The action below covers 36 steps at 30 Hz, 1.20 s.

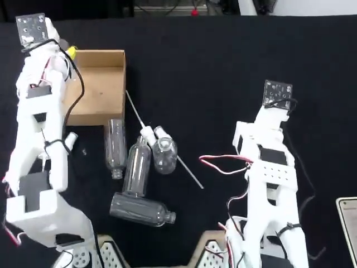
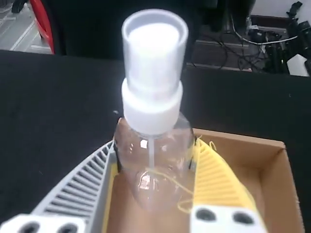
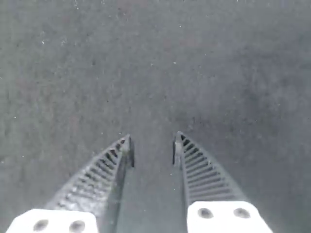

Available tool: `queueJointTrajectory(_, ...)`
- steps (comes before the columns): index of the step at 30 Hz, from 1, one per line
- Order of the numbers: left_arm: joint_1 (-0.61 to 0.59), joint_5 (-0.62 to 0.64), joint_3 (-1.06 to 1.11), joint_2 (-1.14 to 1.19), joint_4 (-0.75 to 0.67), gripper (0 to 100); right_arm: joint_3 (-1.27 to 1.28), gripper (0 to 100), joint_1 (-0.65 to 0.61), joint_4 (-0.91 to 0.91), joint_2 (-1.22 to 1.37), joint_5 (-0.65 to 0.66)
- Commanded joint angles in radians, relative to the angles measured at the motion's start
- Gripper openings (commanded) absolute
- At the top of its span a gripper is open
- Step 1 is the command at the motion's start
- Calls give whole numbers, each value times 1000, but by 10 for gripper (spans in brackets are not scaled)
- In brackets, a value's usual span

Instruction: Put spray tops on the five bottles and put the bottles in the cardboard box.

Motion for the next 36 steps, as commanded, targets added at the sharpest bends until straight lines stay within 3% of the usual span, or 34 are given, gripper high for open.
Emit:
queueJointTrajectory(1, -22, 6, -139, 60, -28, 108, -7, 131, 8, -26, 7, -5)
queueJointTrajectory(14, -24, 6, -294, 264, -28, 105, -5, 131, 8, -26, 7, -5)
queueJointTrajectory(22, -45, 5, -249, 305, -192, 106, -5, 131, 8, -26, 7, -5)
queueJointTrajectory(36, -44, 5, -245, 348, -193, 109, -5, 131, 8, -26, 7, -5)
